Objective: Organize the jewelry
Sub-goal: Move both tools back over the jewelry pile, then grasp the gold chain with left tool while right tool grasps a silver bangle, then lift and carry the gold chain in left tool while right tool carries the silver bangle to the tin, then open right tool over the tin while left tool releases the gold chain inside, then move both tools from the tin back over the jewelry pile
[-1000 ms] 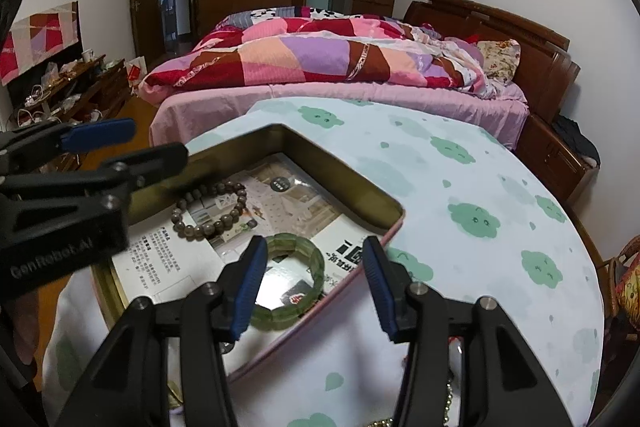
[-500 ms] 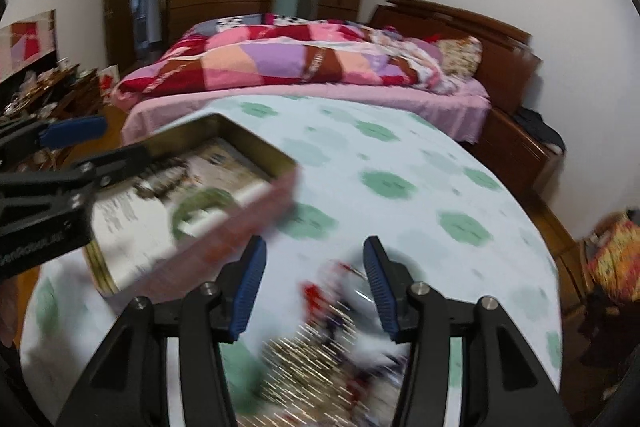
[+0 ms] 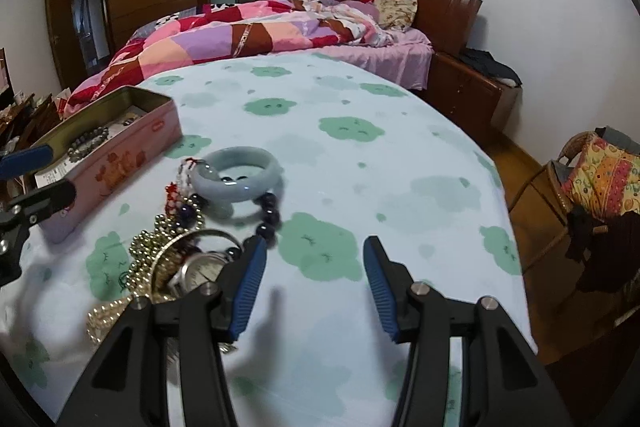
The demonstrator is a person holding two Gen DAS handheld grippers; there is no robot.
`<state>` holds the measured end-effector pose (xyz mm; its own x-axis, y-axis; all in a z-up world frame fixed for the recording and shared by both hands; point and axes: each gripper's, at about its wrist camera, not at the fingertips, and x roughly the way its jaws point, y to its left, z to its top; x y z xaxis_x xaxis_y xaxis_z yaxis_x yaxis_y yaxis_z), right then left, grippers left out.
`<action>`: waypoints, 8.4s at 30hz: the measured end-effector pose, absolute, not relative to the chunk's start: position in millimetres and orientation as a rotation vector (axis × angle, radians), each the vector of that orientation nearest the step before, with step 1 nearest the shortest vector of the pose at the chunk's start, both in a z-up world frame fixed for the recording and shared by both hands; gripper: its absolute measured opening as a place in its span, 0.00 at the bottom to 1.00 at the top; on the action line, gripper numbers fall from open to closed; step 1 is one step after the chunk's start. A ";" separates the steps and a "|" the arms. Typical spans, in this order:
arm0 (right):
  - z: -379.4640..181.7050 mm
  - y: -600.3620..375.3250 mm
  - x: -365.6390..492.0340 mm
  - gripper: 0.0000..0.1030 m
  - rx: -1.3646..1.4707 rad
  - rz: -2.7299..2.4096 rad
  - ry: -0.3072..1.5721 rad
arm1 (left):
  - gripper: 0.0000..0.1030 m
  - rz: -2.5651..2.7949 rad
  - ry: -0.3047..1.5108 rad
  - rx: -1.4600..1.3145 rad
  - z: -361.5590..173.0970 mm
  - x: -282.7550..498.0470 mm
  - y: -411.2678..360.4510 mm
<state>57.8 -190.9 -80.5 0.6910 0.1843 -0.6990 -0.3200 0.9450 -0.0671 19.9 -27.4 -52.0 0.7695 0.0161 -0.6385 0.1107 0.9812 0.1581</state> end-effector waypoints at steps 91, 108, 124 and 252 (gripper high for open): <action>-45.9 -197.9 44.3 0.08 -0.116 0.403 0.649 | 0.04 -0.182 0.585 0.132 8.1 9.4 -19.4; -18.9 -174.8 43.2 0.08 -0.121 0.452 0.589 | 0.04 -0.073 0.424 0.117 75.9 -0.1 29.0; 1.5 -113.8 57.9 0.08 -0.193 0.542 0.548 | 0.04 0.032 0.442 0.116 73.4 20.8 72.7; -64.2 -33.0 74.4 0.57 -0.350 0.606 0.694 | 0.58 0.176 0.737 0.061 -51.8 68.2 103.4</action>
